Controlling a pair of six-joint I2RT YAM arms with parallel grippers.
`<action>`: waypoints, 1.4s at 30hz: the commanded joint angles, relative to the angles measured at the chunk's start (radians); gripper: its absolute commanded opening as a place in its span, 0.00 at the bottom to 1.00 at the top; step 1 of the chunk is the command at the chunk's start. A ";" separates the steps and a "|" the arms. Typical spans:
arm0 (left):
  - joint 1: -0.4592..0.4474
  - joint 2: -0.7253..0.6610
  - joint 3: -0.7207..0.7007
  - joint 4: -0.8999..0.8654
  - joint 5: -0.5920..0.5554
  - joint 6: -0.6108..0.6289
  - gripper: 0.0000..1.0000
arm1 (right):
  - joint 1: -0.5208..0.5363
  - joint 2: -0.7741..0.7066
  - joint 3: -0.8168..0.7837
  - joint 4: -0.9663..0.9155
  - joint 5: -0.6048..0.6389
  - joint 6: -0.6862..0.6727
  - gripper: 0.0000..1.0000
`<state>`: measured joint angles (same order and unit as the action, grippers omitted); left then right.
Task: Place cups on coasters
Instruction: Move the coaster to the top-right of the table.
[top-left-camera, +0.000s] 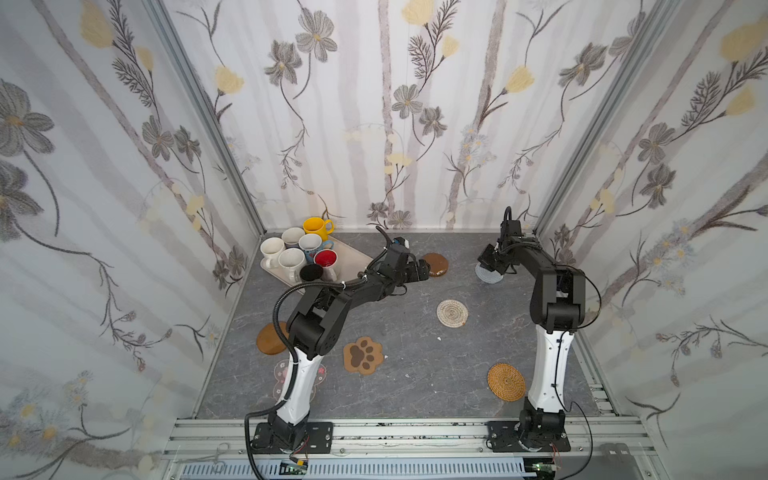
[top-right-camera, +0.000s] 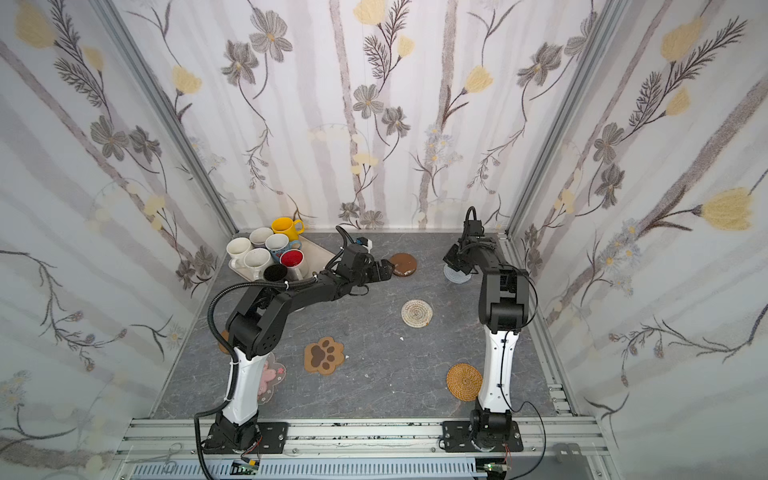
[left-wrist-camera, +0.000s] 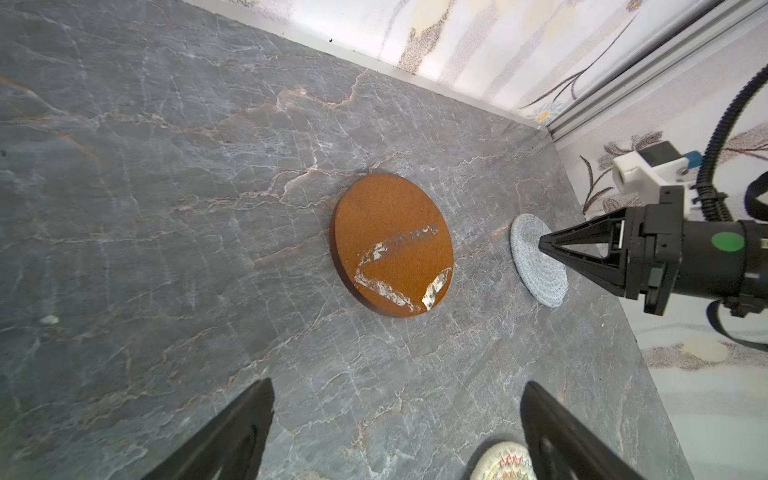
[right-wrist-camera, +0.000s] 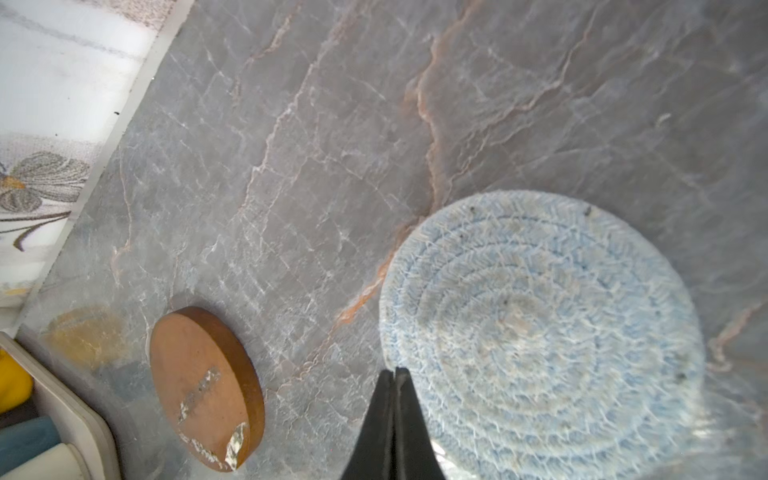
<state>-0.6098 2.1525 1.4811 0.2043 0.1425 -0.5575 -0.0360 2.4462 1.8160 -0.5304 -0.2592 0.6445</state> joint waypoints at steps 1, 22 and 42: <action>0.001 0.001 0.009 0.004 0.004 -0.013 0.95 | -0.008 -0.010 -0.017 0.099 -0.007 0.087 0.00; 0.008 0.010 0.015 0.004 0.016 -0.012 0.95 | 0.050 0.105 0.090 0.111 -0.012 0.151 0.00; 0.027 0.155 0.131 -0.003 0.066 0.026 0.84 | 0.090 0.005 0.108 0.280 -0.079 0.059 0.11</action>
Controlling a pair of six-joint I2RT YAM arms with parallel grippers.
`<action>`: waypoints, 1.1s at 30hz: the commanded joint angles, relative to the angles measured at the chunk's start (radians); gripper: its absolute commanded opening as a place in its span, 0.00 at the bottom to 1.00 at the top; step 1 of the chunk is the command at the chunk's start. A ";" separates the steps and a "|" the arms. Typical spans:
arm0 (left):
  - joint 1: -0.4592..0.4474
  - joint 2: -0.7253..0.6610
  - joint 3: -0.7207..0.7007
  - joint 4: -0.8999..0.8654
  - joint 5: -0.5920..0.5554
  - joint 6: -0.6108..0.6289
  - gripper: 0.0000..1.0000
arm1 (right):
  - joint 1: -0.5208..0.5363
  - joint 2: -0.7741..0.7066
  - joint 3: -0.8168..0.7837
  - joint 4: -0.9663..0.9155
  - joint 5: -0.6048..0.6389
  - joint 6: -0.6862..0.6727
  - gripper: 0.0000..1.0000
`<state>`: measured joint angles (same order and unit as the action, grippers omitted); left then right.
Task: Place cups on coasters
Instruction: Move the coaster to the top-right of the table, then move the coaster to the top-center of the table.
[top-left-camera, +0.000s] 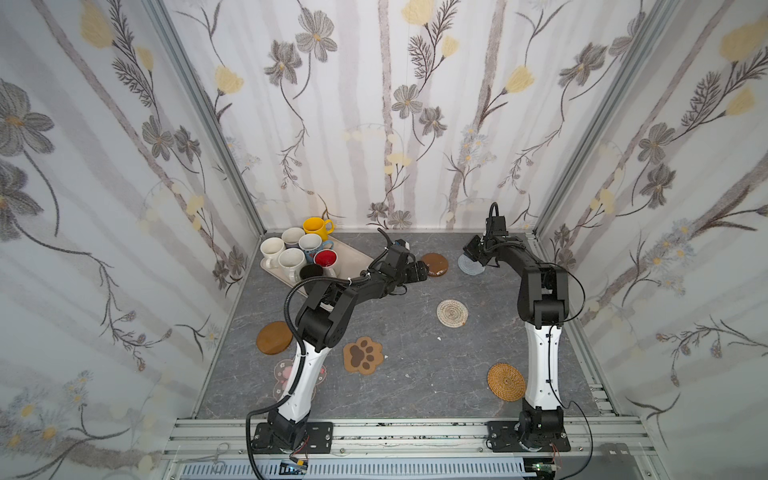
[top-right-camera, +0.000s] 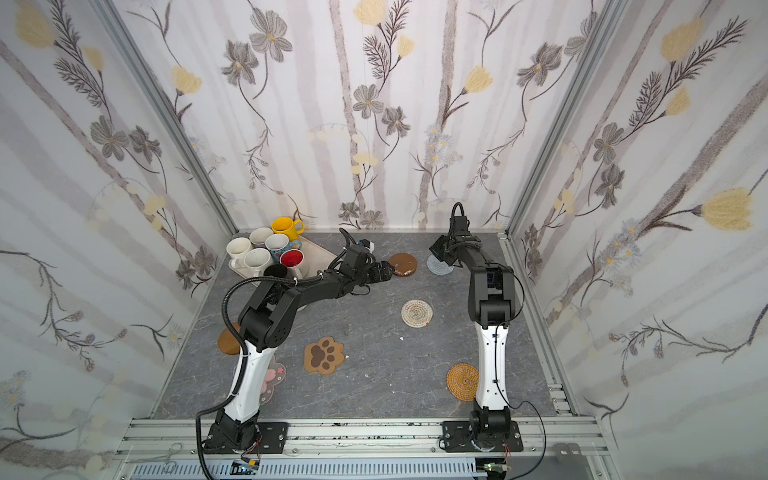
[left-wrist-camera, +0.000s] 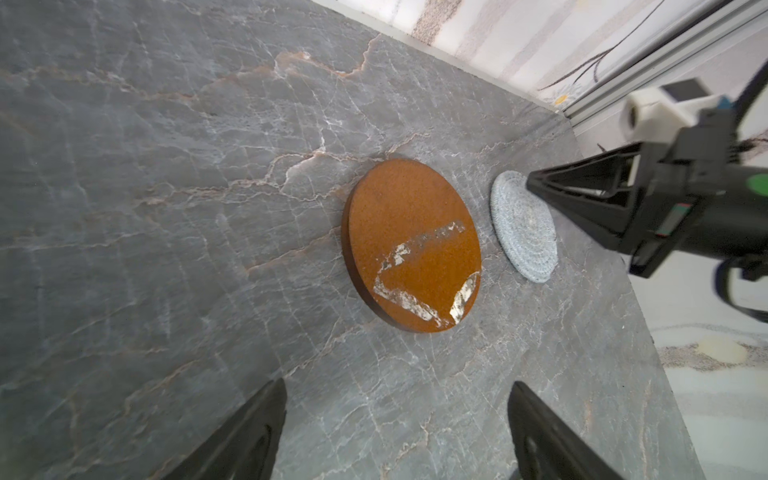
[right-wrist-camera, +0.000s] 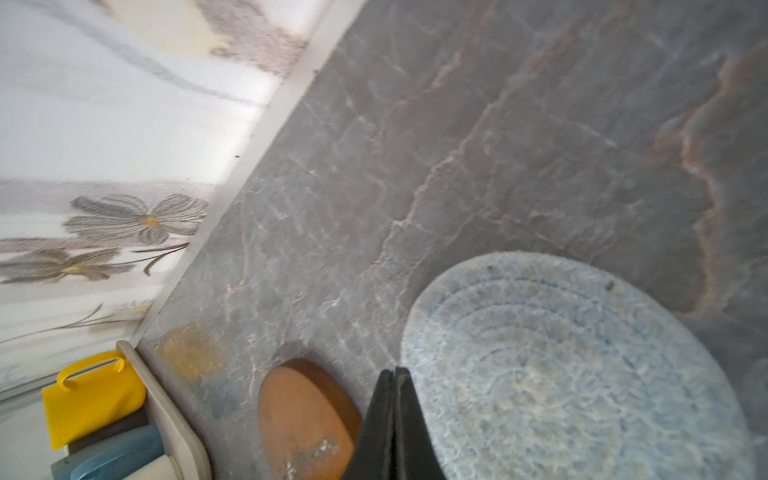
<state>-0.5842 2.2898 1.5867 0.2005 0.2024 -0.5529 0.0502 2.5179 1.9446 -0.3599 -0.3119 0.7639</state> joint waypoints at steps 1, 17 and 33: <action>0.001 0.025 0.034 -0.001 0.008 0.021 0.84 | 0.004 -0.087 -0.033 0.119 -0.033 -0.074 0.14; -0.024 0.186 0.199 -0.003 -0.009 -0.032 0.66 | 0.003 -0.447 -0.413 0.353 -0.130 -0.170 0.38; -0.075 0.327 0.381 -0.007 -0.013 -0.068 0.65 | 0.000 -0.669 -0.619 0.393 -0.106 -0.230 0.39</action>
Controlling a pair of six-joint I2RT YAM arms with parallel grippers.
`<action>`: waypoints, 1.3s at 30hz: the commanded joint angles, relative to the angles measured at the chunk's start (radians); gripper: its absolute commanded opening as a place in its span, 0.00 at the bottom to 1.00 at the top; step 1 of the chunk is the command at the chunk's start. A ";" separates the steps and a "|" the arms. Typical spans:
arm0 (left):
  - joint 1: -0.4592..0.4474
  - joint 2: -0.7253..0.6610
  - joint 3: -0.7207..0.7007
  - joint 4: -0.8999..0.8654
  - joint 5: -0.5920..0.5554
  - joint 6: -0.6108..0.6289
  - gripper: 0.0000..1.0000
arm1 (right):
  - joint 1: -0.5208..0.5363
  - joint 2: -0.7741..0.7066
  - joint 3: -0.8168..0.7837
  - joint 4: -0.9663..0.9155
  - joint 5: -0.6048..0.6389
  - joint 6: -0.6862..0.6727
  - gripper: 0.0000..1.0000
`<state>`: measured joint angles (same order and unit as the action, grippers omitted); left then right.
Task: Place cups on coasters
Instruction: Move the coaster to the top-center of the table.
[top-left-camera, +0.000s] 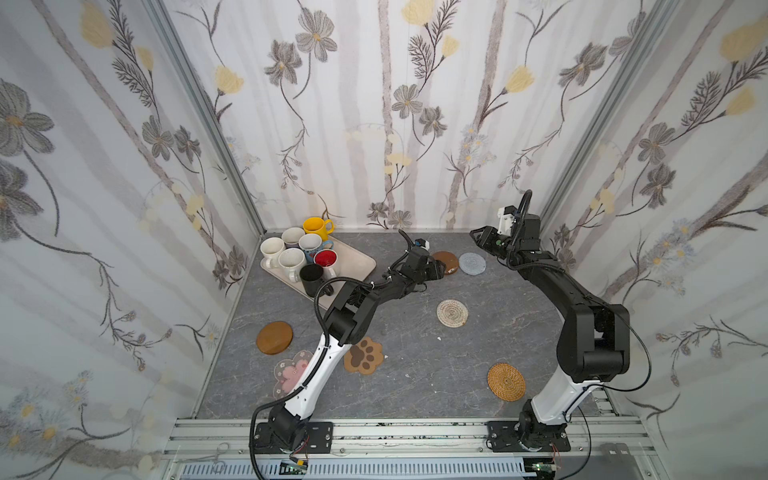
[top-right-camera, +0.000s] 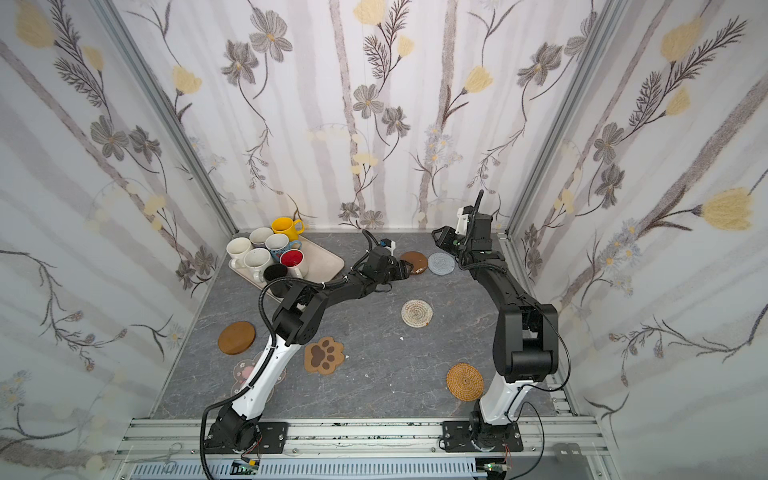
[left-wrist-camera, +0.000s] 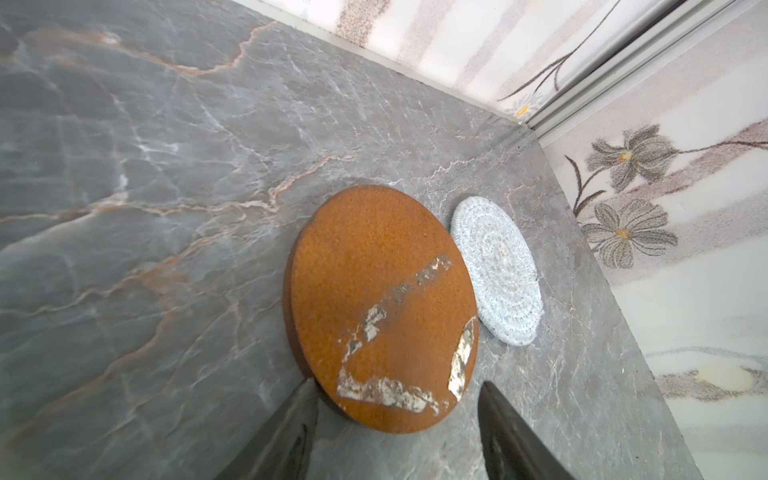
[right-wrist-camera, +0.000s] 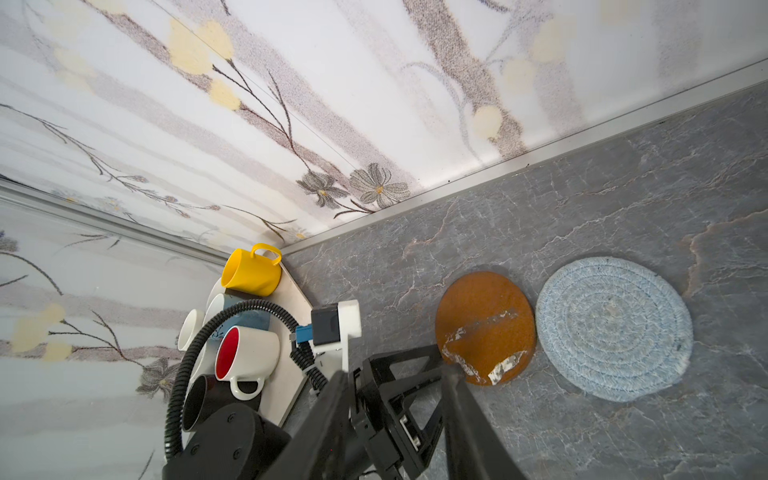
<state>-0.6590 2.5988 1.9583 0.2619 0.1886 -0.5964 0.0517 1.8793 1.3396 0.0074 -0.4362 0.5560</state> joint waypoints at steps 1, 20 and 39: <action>0.000 0.015 0.006 -0.069 -0.004 -0.024 0.66 | 0.000 -0.040 -0.020 0.013 0.028 -0.030 0.39; 0.002 -0.472 -0.454 -0.038 -0.189 0.110 0.98 | 0.174 -0.206 -0.130 -0.425 0.320 -0.130 0.21; 0.001 -0.666 -0.715 -0.014 -0.187 0.117 1.00 | 0.391 -0.058 -0.305 -0.434 0.390 0.086 0.01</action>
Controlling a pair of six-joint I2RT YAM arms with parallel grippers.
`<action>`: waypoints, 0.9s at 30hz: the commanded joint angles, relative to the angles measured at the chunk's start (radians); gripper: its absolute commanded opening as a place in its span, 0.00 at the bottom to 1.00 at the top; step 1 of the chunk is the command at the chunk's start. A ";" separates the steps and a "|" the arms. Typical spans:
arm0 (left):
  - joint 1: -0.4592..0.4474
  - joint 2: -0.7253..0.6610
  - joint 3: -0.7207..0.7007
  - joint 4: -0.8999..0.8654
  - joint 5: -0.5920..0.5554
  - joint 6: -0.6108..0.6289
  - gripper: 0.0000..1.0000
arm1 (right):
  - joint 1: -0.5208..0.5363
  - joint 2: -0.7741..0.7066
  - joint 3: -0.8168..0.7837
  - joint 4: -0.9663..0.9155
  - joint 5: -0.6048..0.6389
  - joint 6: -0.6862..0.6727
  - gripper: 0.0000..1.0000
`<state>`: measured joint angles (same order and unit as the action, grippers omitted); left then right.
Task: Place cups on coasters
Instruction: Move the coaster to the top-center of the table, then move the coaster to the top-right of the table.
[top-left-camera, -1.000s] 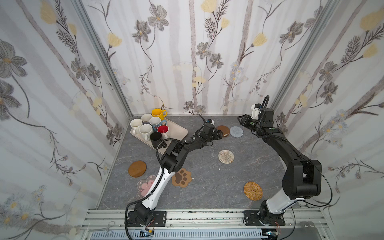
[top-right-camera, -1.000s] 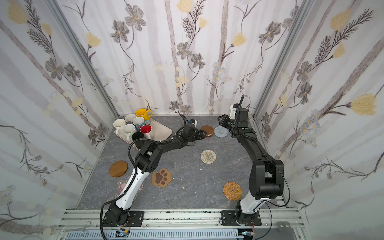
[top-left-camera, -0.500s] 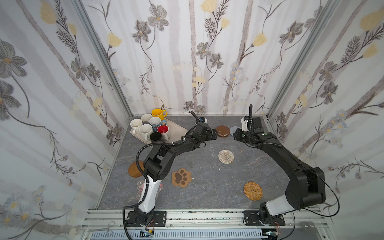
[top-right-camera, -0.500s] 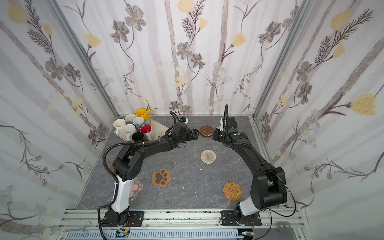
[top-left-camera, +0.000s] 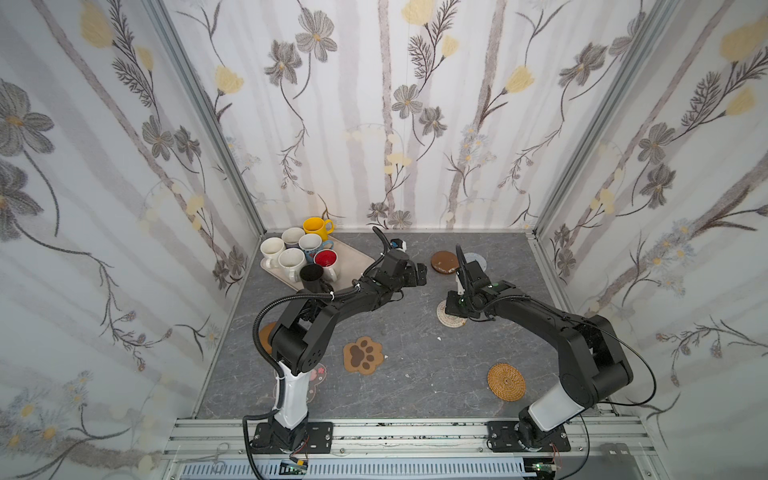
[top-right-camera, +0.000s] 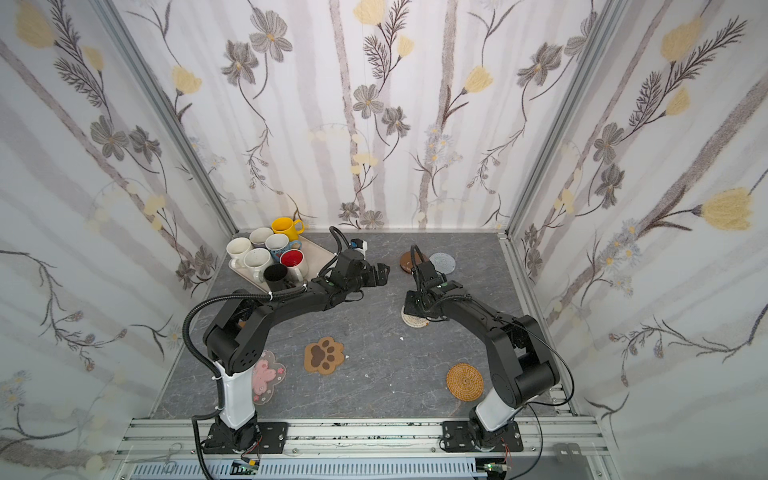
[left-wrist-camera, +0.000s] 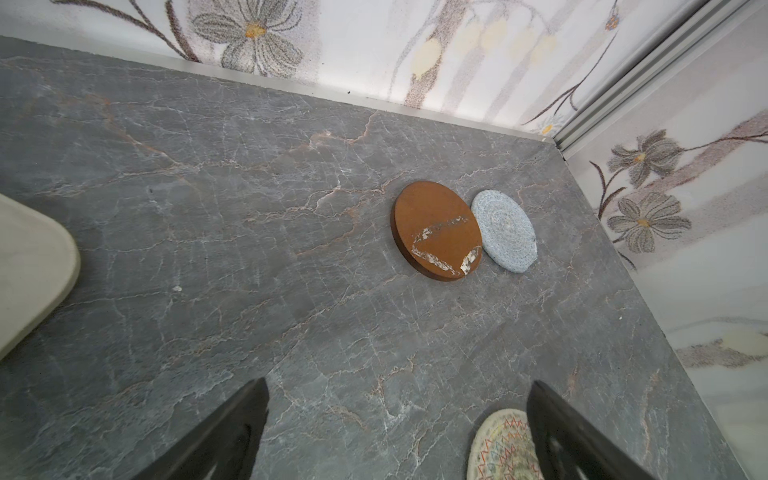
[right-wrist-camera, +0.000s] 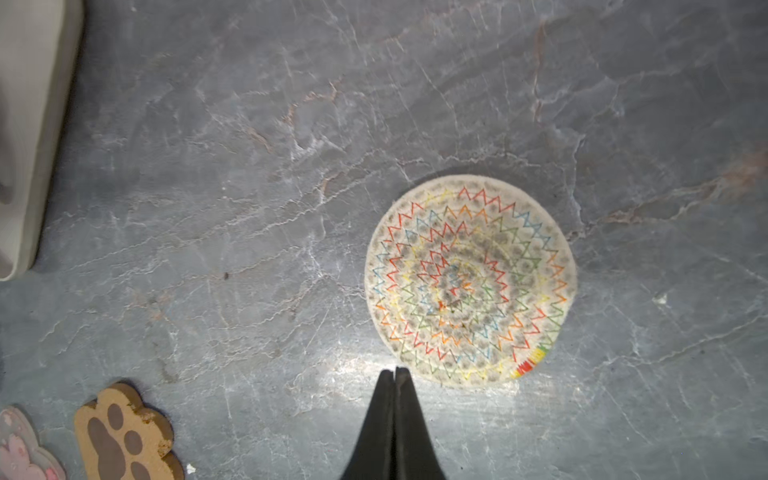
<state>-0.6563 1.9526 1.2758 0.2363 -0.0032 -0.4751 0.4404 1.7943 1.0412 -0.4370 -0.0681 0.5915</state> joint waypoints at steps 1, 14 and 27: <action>0.000 -0.023 -0.046 0.011 0.003 -0.002 1.00 | 0.002 0.037 -0.010 0.015 0.014 0.053 0.01; -0.001 -0.064 -0.120 0.011 -0.034 0.019 1.00 | -0.035 0.206 0.074 -0.006 0.027 -0.004 0.01; -0.001 -0.083 -0.124 0.011 -0.025 0.023 1.00 | -0.183 0.273 0.174 -0.045 -0.021 -0.085 0.02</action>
<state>-0.6571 1.8828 1.1534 0.2344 -0.0231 -0.4622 0.2783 2.0518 1.1999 -0.4397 -0.0994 0.5404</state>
